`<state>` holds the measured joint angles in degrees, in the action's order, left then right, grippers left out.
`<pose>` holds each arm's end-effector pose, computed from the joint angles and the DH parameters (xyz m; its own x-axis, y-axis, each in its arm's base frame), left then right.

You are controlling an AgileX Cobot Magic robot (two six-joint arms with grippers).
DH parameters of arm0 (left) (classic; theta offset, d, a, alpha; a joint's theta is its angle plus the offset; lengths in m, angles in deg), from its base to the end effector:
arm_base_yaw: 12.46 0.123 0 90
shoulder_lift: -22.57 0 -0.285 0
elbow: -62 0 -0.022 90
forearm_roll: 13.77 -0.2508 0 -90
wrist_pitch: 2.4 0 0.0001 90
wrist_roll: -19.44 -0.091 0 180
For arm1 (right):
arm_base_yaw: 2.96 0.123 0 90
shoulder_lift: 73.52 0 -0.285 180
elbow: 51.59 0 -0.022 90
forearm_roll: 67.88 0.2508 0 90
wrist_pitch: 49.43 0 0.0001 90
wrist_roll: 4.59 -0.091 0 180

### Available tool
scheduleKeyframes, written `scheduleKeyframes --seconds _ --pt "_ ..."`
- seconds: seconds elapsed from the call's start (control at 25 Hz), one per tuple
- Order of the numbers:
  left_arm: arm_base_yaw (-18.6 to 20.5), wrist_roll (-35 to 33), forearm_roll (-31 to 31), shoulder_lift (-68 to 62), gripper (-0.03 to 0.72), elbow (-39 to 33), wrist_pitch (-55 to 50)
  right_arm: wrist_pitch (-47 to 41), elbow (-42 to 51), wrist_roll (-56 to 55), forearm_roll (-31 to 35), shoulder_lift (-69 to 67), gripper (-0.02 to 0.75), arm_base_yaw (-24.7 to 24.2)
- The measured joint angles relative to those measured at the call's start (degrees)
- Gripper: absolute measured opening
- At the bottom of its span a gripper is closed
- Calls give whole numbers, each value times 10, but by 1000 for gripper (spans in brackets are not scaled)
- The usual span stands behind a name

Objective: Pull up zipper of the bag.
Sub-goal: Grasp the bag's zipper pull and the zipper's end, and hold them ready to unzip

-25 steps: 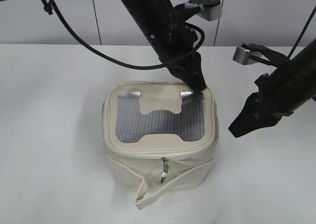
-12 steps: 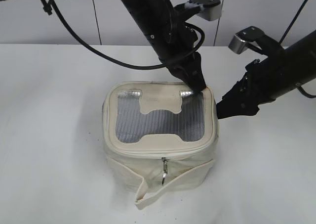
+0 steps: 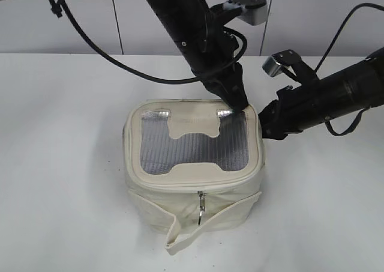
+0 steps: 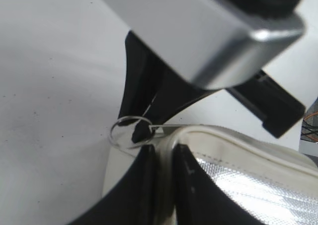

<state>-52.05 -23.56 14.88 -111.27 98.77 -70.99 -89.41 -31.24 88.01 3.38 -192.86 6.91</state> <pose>0.3384 -0.3326 0.2416 -0.2741 0.8372 -0.4732 0.9581 0.1954 -0.2093 0.3347 0.1145 0.1291 -0.6231 -0.4676 -0.6270 -0.7479 0.5909 0.3026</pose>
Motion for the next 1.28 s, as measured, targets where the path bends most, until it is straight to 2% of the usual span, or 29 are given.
scheduleKeyframes --seconds 0.04,0.12,0.24,0.48,0.56,0.96,1.16,1.28 --pt "0 0 0 0 78 0 0 -5 0 -3 5 -4 46 0" --pt "0 0 1 0 78 0 0 -12 0 -22 4 -3 5 0" --pt "0 0 1 0 78 0 0 -16 0 -81 -37 15 5 -2" --pt "0 0 1 0 78 0 0 -43 0 -226 -181 70 5 -6" --pt "0 0 0 0 78 0 0 -60 2 -246 -200 82 5 -6" --pt "0 0 0 0 78 0 0 -83 46 -260 -212 128 5 -5" --pt "0 0 1 0 78 0 0 -64 47 -261 -217 130 10 -4" --pt "0 0 1 0 78 0 0 -49 47 -261 -218 130 97 -6"
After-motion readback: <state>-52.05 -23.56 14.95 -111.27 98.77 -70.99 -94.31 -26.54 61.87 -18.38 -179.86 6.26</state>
